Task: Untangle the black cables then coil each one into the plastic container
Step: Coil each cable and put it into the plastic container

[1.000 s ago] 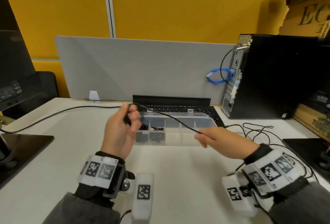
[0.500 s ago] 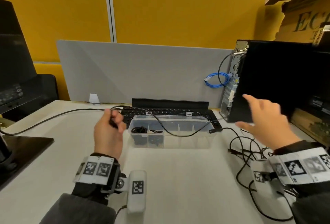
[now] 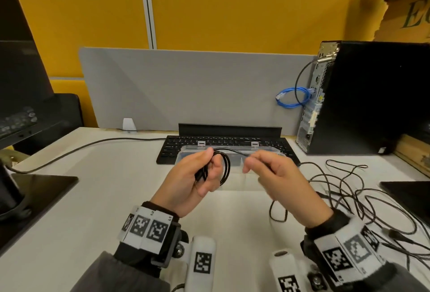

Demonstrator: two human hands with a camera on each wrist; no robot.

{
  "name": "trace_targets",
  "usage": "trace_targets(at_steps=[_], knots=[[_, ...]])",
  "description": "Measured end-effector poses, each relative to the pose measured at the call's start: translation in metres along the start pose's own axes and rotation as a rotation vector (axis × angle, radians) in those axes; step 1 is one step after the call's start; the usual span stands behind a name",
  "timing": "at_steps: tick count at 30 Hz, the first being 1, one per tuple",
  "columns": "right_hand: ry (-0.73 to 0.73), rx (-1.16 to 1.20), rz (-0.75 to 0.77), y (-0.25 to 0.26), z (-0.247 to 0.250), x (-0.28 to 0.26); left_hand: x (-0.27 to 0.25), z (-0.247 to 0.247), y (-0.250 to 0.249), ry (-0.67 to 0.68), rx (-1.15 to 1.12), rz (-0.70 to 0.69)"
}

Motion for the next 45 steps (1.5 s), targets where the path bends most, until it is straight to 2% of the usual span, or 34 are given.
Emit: trace_targets(at_steps=[2, 3, 7, 9, 11, 14, 16, 18, 21, 23, 25, 28, 29, 31, 34, 35, 38, 40, 41, 43, 44, 45], knots=[[-0.081, -0.111, 0.001, -0.006, 0.003, 0.006, 0.0, -0.006, 0.0, 0.014, -0.061, -0.022], [-0.032, -0.147, -0.024, -0.009, -0.002, 0.009, 0.0, -0.008, -0.001, 0.003, -0.101, -0.053], [0.426, -0.458, -0.101, -0.016, -0.047, 0.001, 0.004, 0.005, -0.006, -0.082, -0.227, -0.24], [0.517, -0.551, -0.072, -0.007, -0.055, -0.009, 0.003, 0.018, -0.008, -0.17, -0.158, -0.266], [0.494, -0.563, -0.056, 0.007, -0.05, -0.015, 0.002, 0.026, -0.007, -0.243, -0.032, -0.224], [0.295, -0.474, 0.044, 0.034, -0.029, -0.012, 0.004, 0.021, 0.003, -0.218, 0.151, -0.053], [0.116, -0.428, 0.111, 0.042, -0.01, -0.004, 0.004, 0.008, 0.01, -0.103, 0.291, 0.115], [0.011, -0.418, 0.147, 0.038, 0.005, 0.008, 0.002, -0.009, 0.015, 0.054, 0.335, 0.219], [-0.015, -0.348, 0.144, 0.018, 0.014, 0.021, -0.001, -0.019, 0.011, 0.149, 0.216, 0.179], [0.065, -0.301, 0.118, 0.004, 0.009, 0.024, -0.001, -0.016, 0.008, 0.14, 0.15, 0.095], [0.208, -0.309, 0.043, -0.007, 0.0, 0.023, 0.001, -0.013, 0.004, 0.085, 0.073, 0.001], [0.447, -0.498, -0.095, -0.019, -0.02, 0.013, 0.004, -0.006, -0.001, -0.049, -0.136, -0.131], [0.508, -0.556, -0.101, -0.019, -0.026, 0.008, 0.005, -0.003, -0.002, -0.077, -0.142, -0.161], [0.561, -0.616, -0.088, -0.01, -0.035, -0.002, 0.007, 0.002, 0.0, -0.132, -0.016, -0.166], [0.491, -0.63, -0.006, 0.02, -0.033, -0.008, 0.006, 0.01, 0.008, -0.207, 0.262, -0.055], [0.426, -0.607, 0.04, 0.029, -0.027, -0.007, 0.006, 0.009, 0.01, -0.167, 0.34, 0.006], [0.243, -0.559, 0.102, 0.041, -0.003, -0.001, 0.003, -0.006, 0.013, 0.105, 0.591, 0.176], [0.201, -0.618, 0.048, 0.033, 0.011, 0.001, 0.001, -0.007, 0.011, 0.136, 0.78, 0.198], [0.174, -0.655, 0.013, 0.026, 0.019, 0.001, 0.001, -0.003, 0.008, 0.094, 0.891, 0.182], [0.09, -0.667, -0.047, 0.012, 0.041, -0.002, 0.001, 0.009, -0.001, -0.074, 1.086, 0.111], [0.036, -0.66, -0.081, 0.004, 0.056, -0.006, -0.001, 0.018, -0.007, -0.2, 1.073, 0.05], [-0.032, -0.673, -0.129, -0.005, 0.074, -0.009, -0.005, 0.029, -0.015, -0.341, 0.968, -0.026]])
Point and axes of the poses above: each hand's wrist, its own x-axis towards the middle knuckle, its own z-axis out of the back of the hand, y = z × x, the point moved 5 cm from there along x, towards the middle knuckle, and after that the axes turned 15 degrees about y, right-handed, at the moved point
